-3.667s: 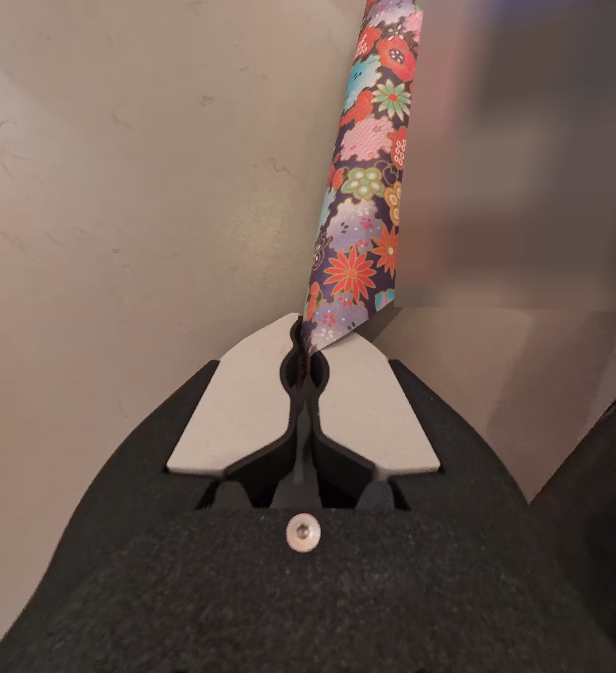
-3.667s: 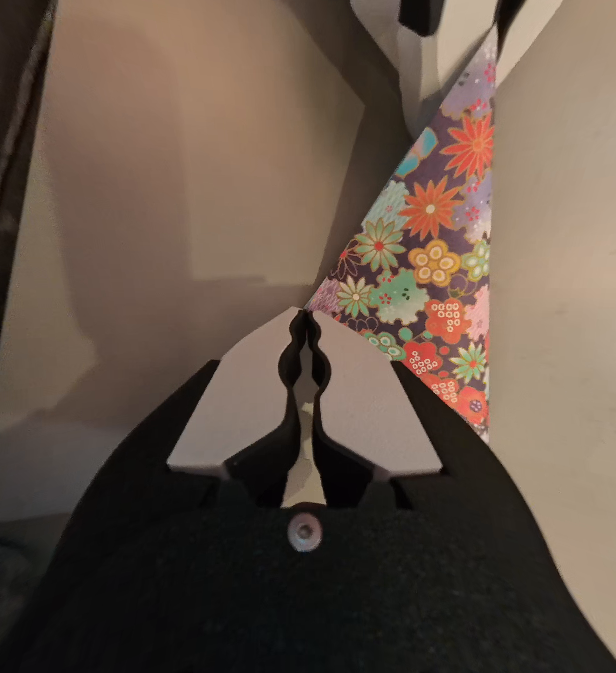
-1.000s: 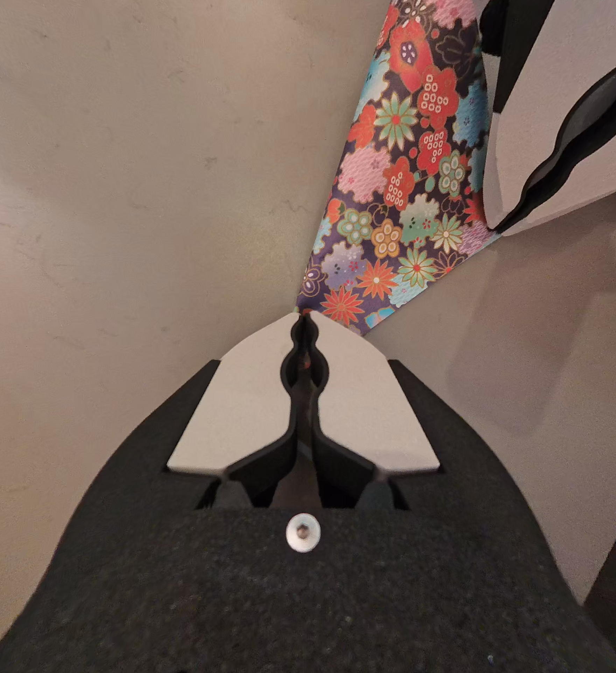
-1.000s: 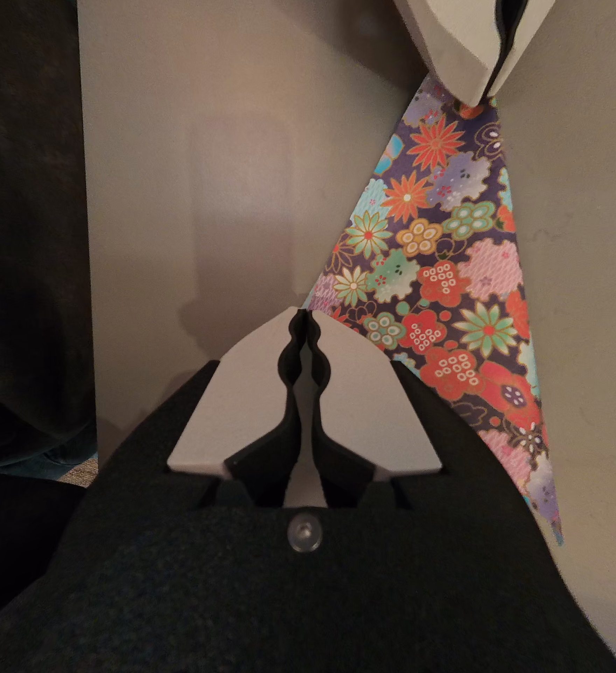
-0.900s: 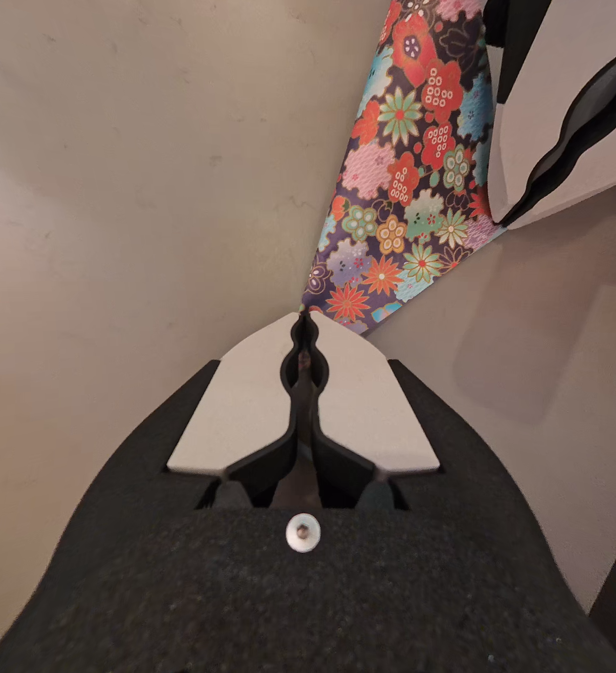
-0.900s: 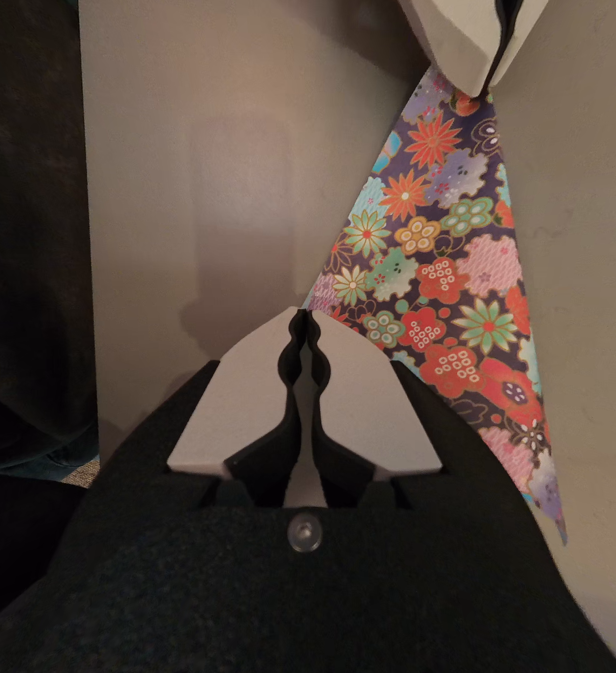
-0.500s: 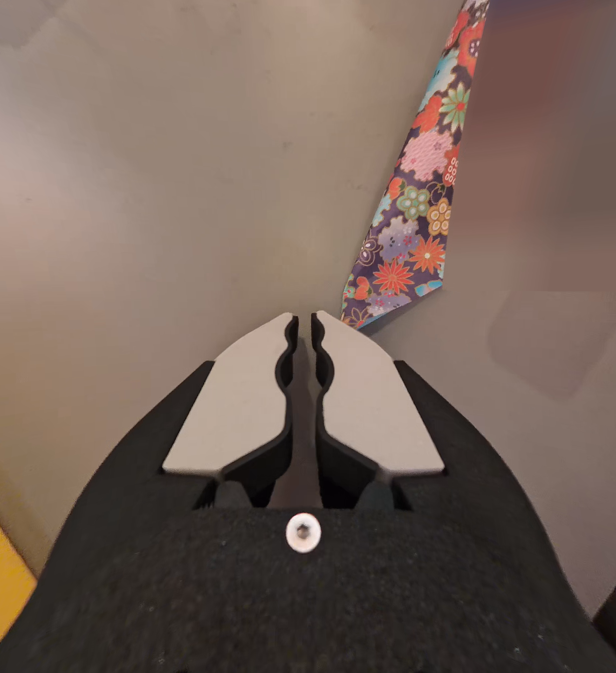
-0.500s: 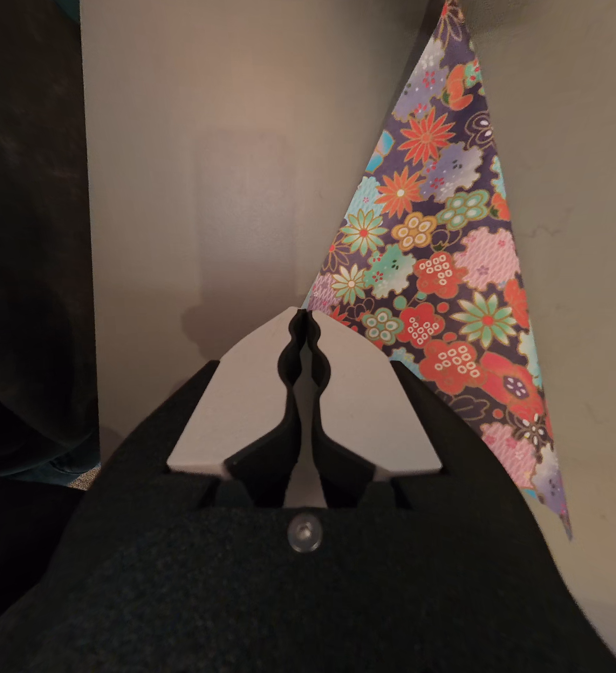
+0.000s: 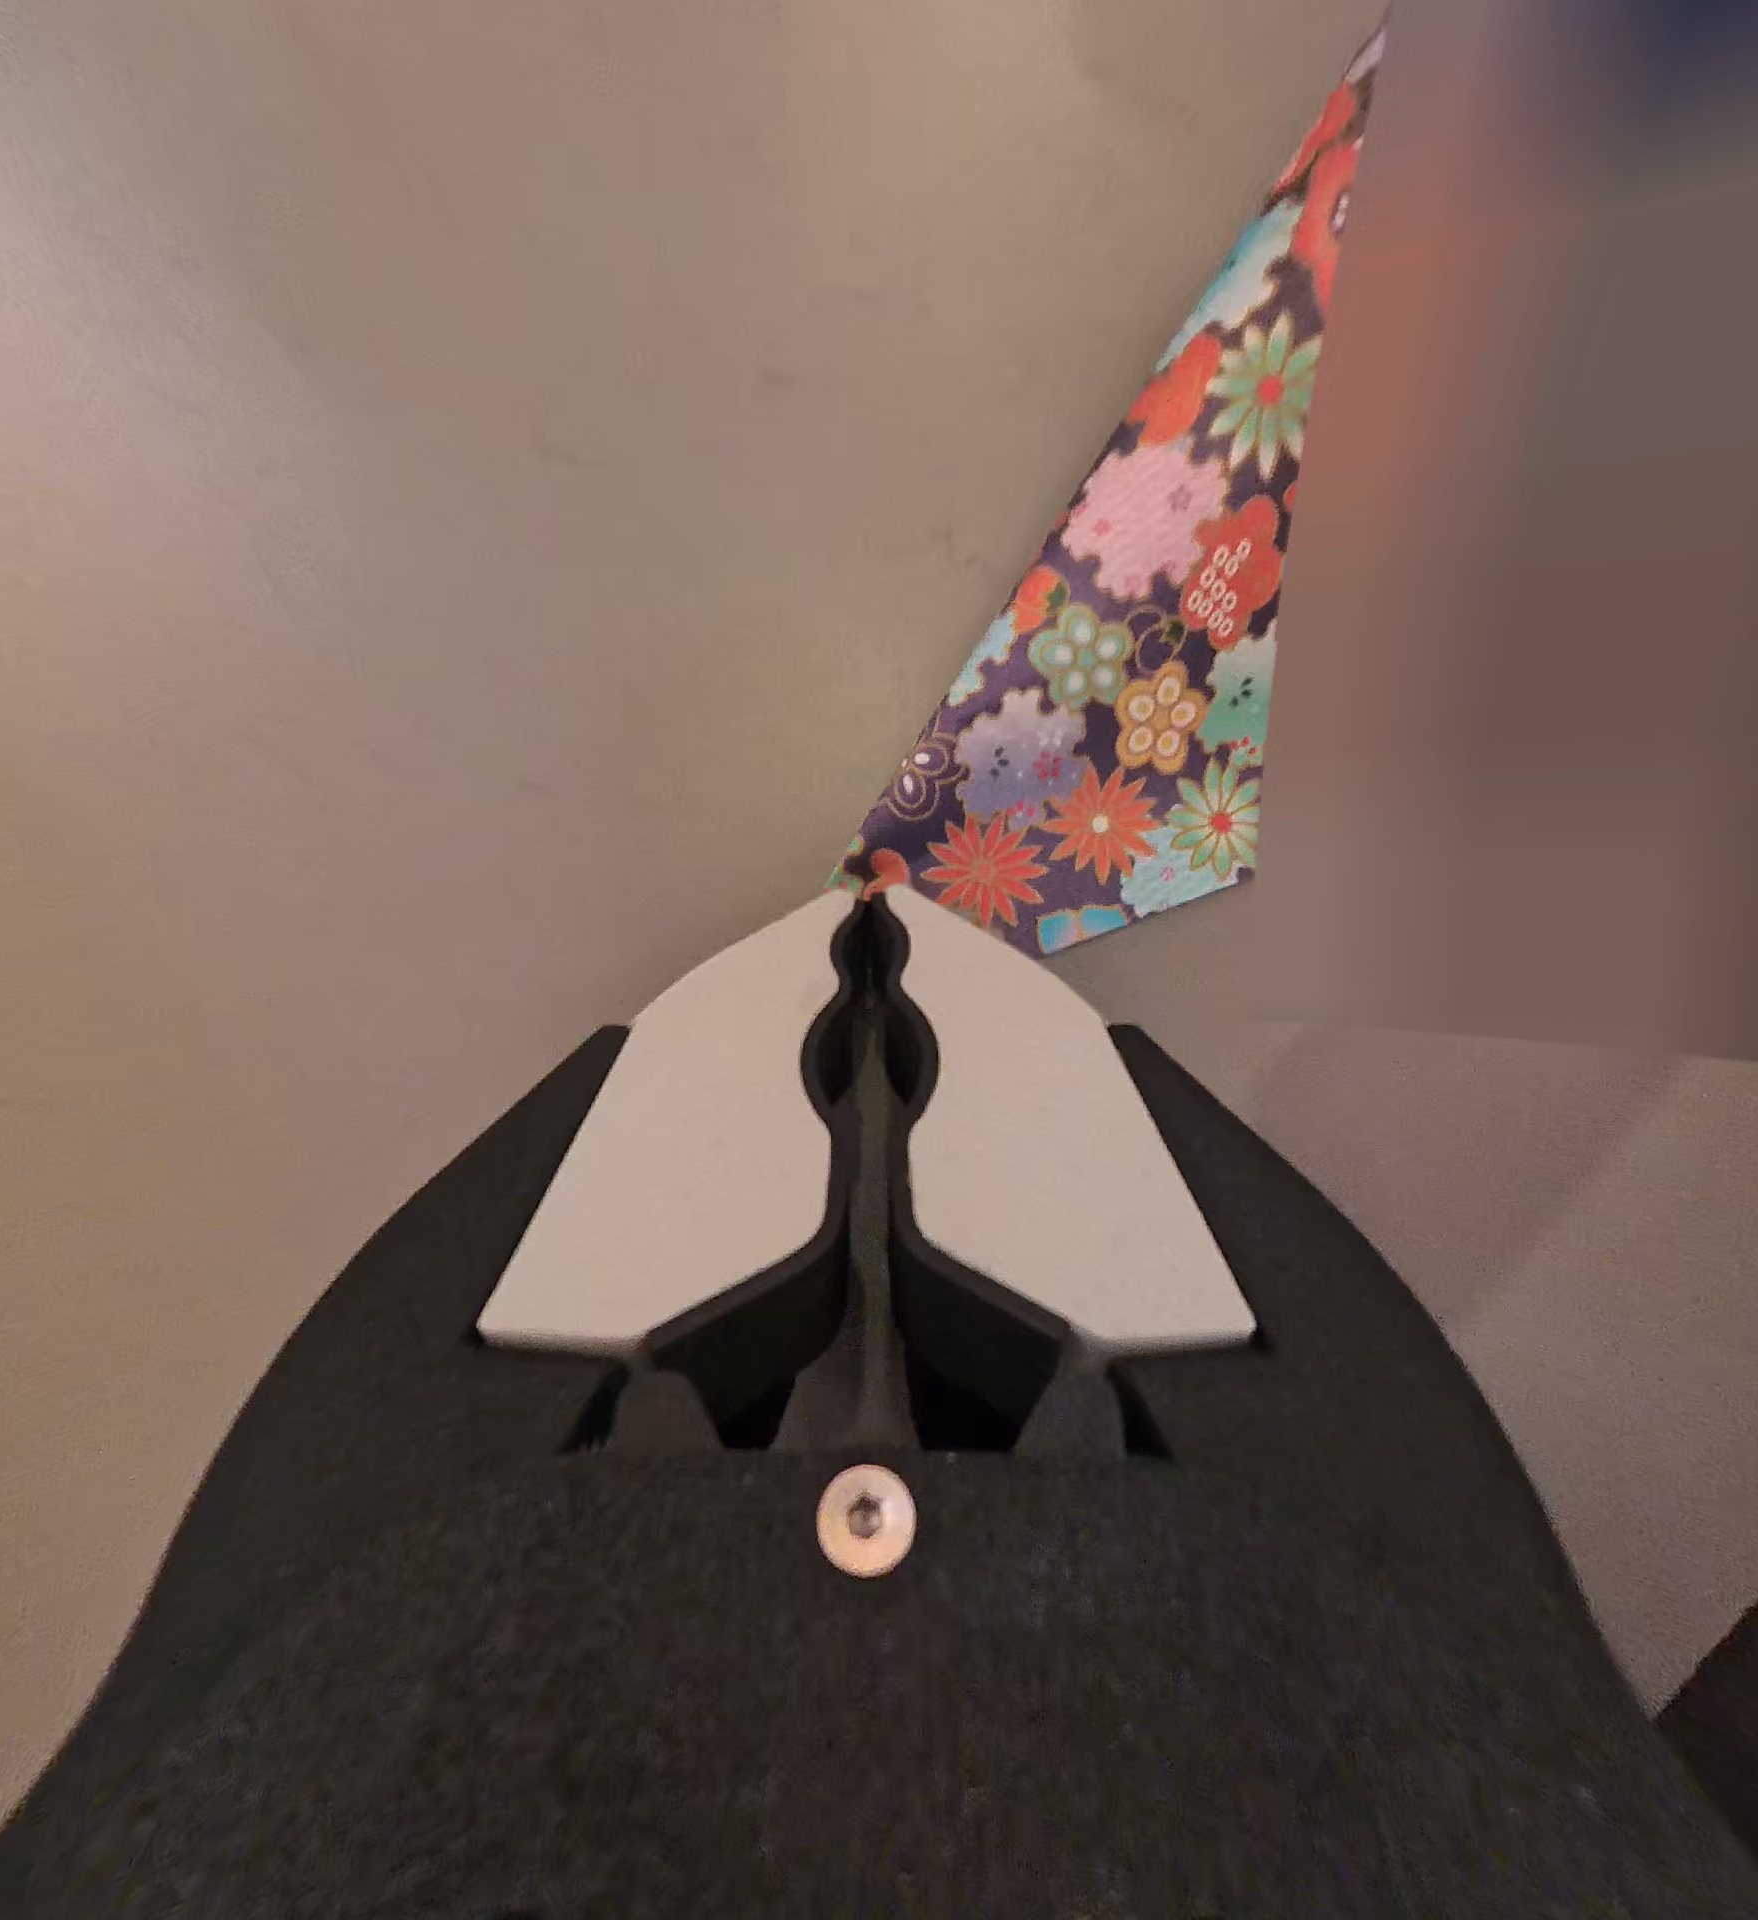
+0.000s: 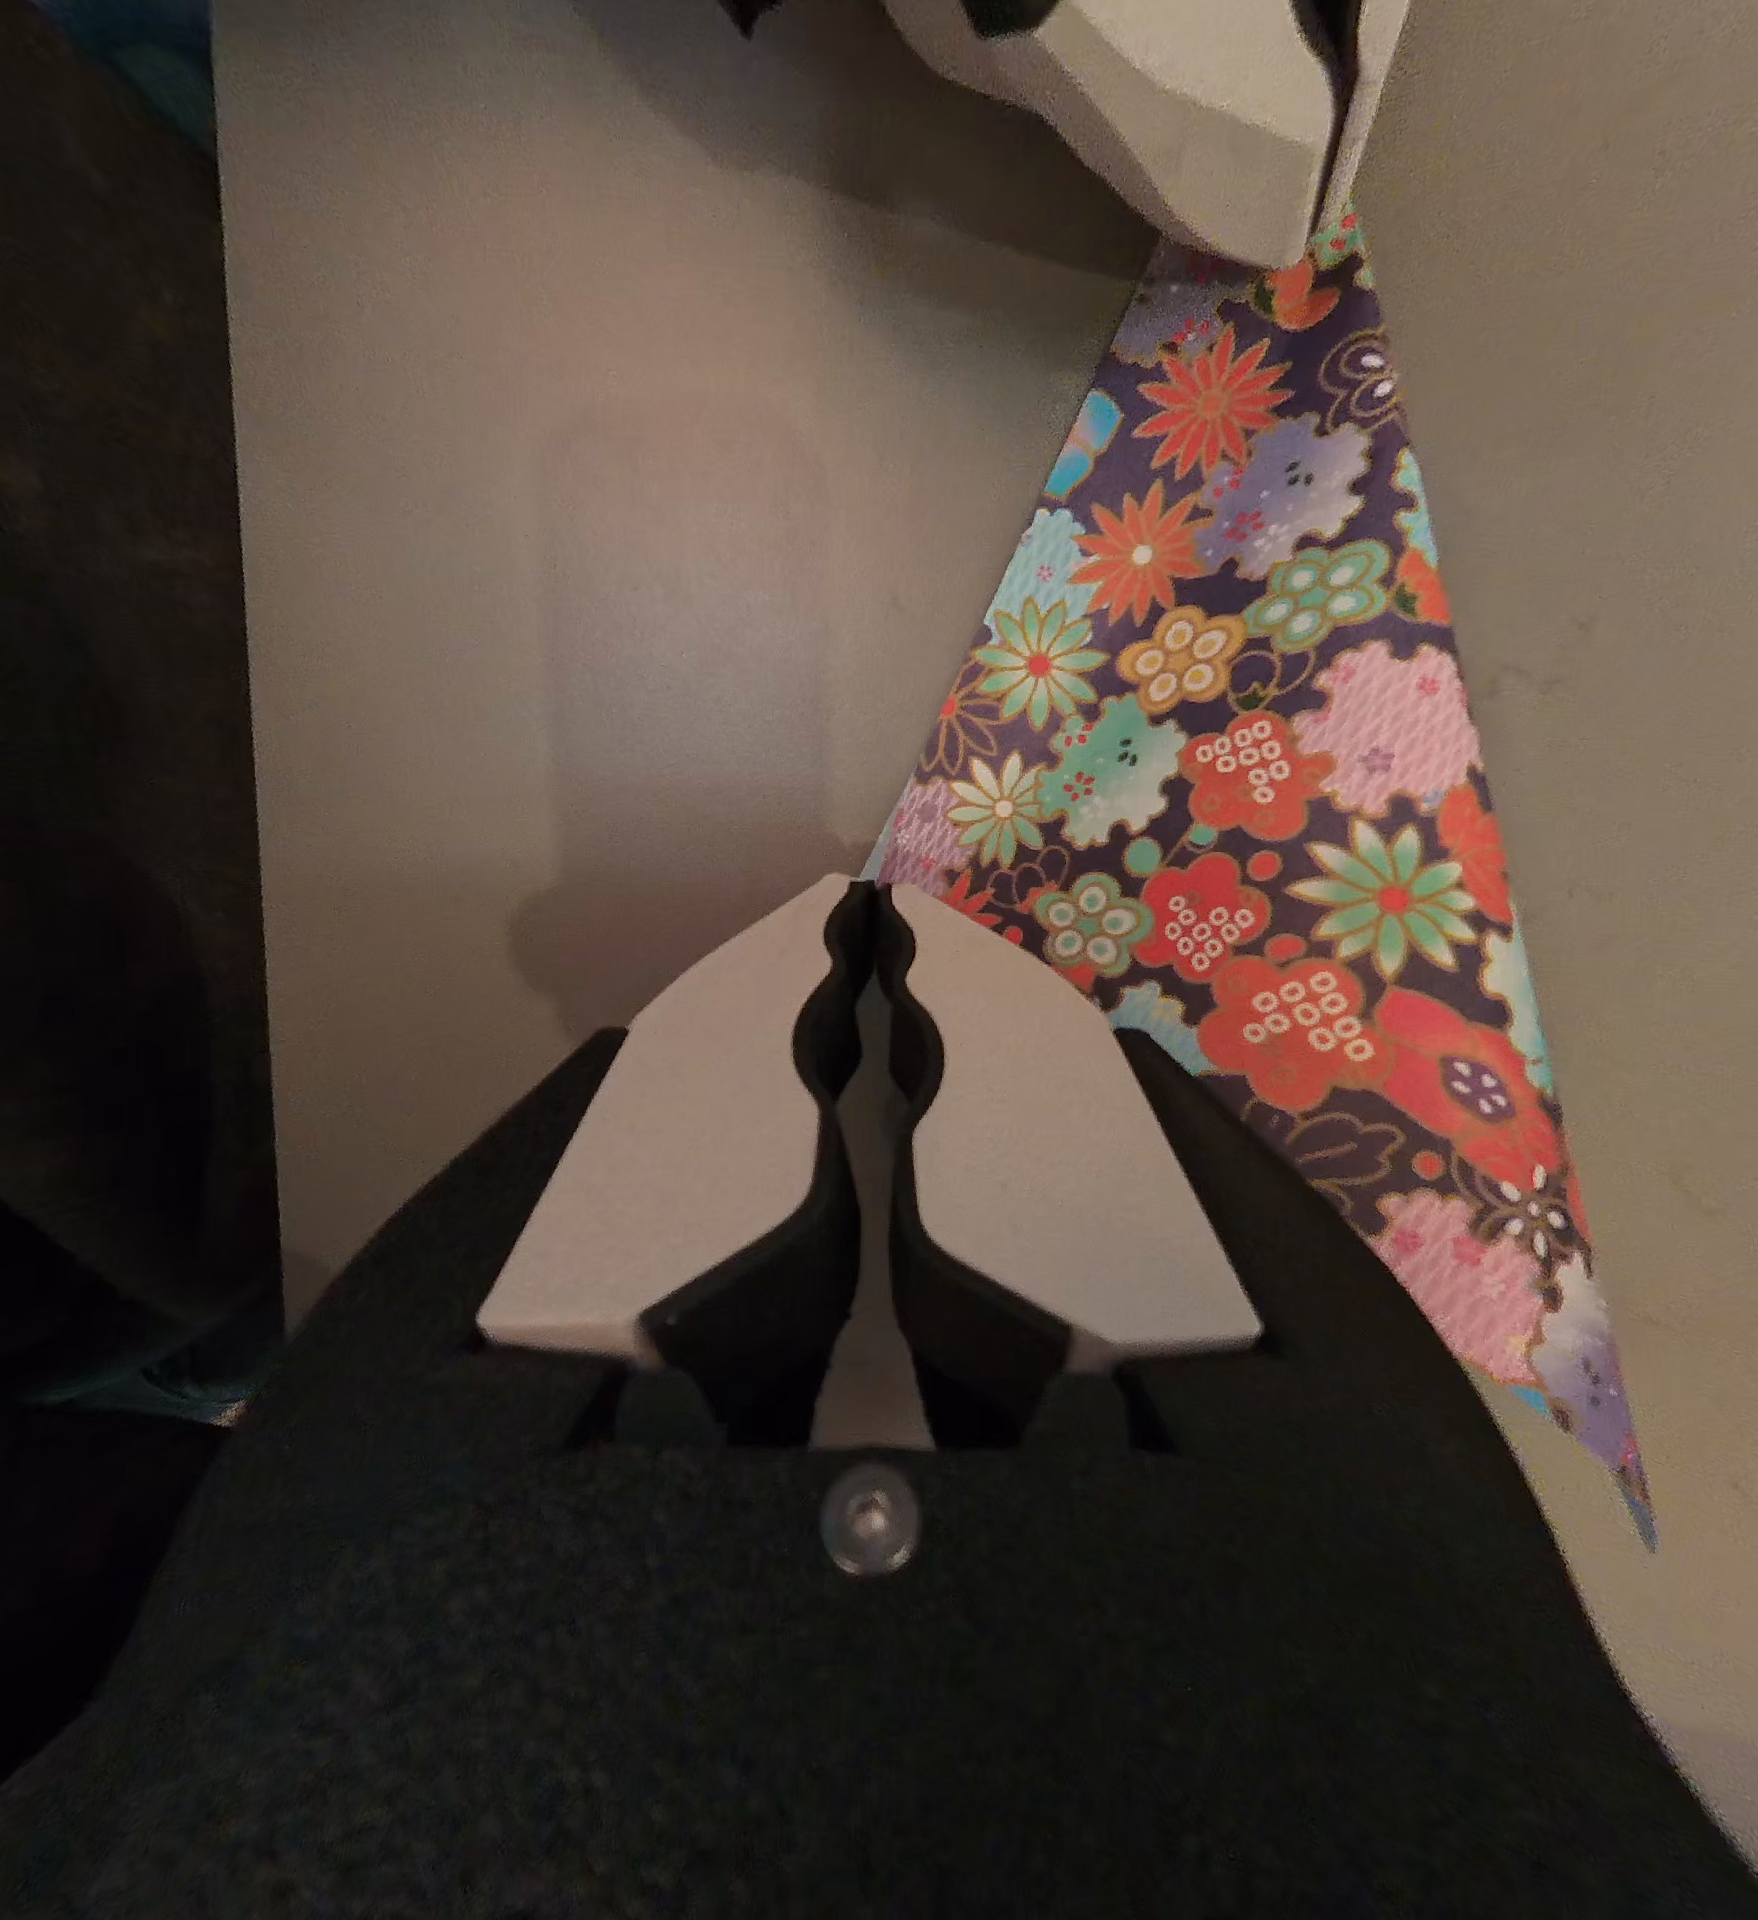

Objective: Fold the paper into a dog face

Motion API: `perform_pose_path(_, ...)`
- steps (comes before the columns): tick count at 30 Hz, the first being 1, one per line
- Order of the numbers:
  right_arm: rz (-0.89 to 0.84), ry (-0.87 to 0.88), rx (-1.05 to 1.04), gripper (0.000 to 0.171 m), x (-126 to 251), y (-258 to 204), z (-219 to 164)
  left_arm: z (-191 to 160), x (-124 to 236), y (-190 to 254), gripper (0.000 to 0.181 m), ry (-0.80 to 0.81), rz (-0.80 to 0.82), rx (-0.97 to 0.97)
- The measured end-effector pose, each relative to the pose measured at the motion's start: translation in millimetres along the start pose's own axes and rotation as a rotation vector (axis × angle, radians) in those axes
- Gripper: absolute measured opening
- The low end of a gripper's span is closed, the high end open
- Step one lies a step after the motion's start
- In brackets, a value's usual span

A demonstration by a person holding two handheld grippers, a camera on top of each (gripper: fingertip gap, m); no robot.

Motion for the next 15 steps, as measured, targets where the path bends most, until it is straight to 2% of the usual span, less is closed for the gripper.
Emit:
perform_pose_path(1, 0.000, 0.003, 0.000, 0.000, -0.1, 0.1, -0.3, -0.2, 0.3, -0.7, 0.000, 0.004, 0.000, -0.002)
perform_pose_path(12, 0.020, 0.029, -0.040, 0.000, 0.2, 1.0, -3.1, -9.5, 4.7, -5.6, 0.000, 0.017, 0.015, -0.081)
perform_pose_path(15, -0.008, 0.017, 0.007, 0.000, 0.6, -1.0, -1.8, -10.4, 4.6, -5.1, 0.000, 0.024, 0.023, -0.091)
Point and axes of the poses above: each gripper's, where its closed fingertips meet, x back along the fingers, z out of its top, y = z × x across the jaws, the point moved 10 cm from there along x, back along the fingers, and after that the axes turned 8 degrees about -y, right-handed, at the moved point
